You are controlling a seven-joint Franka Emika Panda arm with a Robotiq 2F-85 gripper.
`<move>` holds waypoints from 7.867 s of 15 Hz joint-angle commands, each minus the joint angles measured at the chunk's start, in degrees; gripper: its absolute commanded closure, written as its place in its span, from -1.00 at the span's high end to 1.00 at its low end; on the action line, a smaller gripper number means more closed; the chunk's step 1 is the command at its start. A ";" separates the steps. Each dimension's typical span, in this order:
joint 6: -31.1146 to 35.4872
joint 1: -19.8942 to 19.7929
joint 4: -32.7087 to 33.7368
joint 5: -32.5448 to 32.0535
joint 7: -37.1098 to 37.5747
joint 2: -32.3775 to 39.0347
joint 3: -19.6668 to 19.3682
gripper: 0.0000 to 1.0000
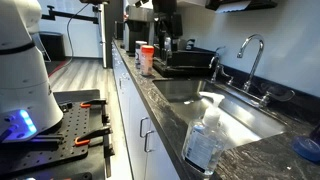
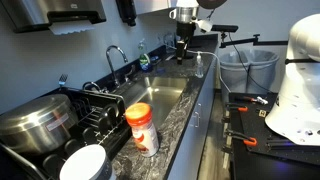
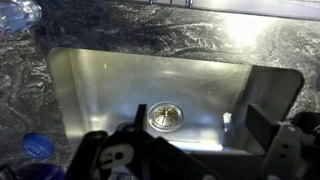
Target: Move the hand sanitizer backwards.
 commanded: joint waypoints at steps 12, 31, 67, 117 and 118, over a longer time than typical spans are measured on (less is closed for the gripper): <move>-1.55 -5.65 0.30 0.71 20.89 1.02 3.58 1.00; 4.01 -13.86 -2.97 -20.38 59.61 8.24 9.30 1.00; 7.49 -13.82 2.50 -71.41 112.00 22.89 -8.50 1.00; -2.86 -10.16 14.86 -48.06 127.27 29.94 -8.91 -0.66; -4.92 -9.94 15.49 -47.96 128.81 29.81 -8.81 -0.66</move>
